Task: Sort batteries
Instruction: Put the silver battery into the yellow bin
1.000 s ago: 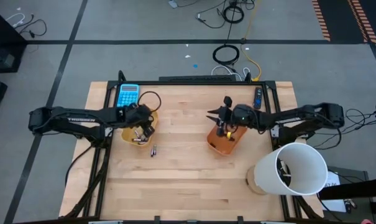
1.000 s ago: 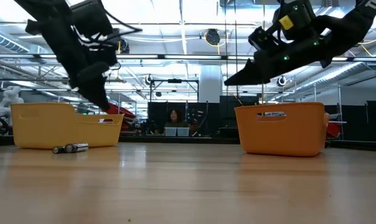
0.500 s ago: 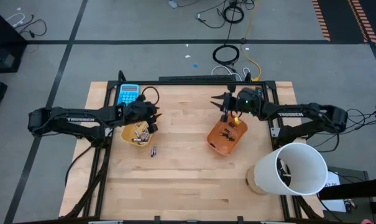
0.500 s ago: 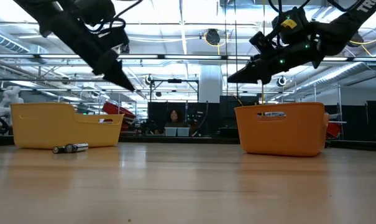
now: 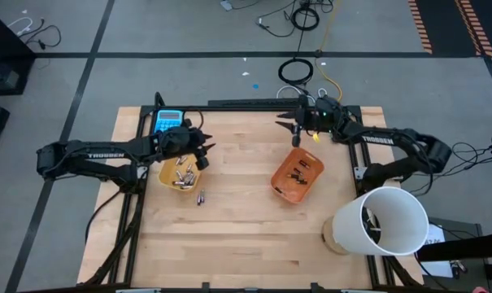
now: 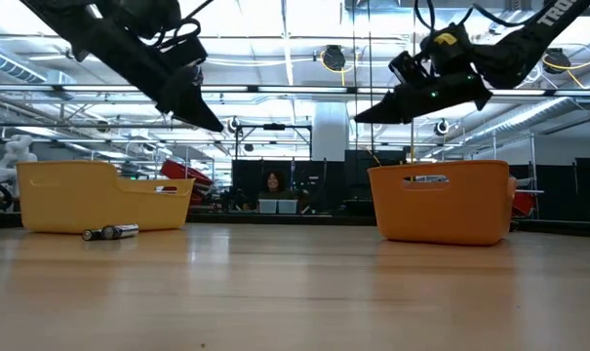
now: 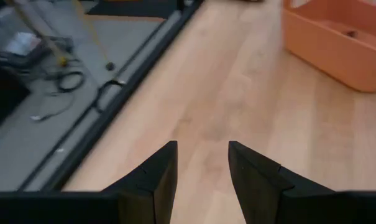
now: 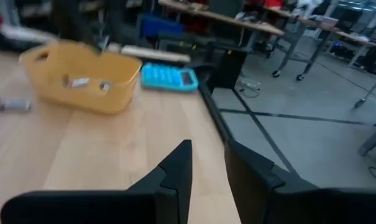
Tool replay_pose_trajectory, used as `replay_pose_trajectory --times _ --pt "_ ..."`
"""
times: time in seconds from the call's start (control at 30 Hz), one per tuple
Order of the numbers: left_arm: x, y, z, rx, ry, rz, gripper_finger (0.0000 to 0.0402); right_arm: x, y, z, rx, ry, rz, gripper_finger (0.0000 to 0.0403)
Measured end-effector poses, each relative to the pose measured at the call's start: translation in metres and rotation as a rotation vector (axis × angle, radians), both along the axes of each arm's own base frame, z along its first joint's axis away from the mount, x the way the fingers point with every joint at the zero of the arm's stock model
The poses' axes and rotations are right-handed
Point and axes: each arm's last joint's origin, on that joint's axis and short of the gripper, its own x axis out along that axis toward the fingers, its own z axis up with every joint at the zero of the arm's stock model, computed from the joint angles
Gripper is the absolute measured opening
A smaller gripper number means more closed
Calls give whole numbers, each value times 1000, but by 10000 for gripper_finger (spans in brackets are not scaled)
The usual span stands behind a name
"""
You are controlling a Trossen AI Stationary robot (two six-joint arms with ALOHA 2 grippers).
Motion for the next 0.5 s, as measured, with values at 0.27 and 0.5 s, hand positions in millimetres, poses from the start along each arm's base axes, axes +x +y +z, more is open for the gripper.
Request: replay_pose_trajectory --times 0.27,0.5 --pt "-1 -1 7 -79 52 12 152 16 4 -6 91 -80 19 86" --pt "-1 -4 11 -240 117 -2 152 29 21 -10 101 -80 98 86"
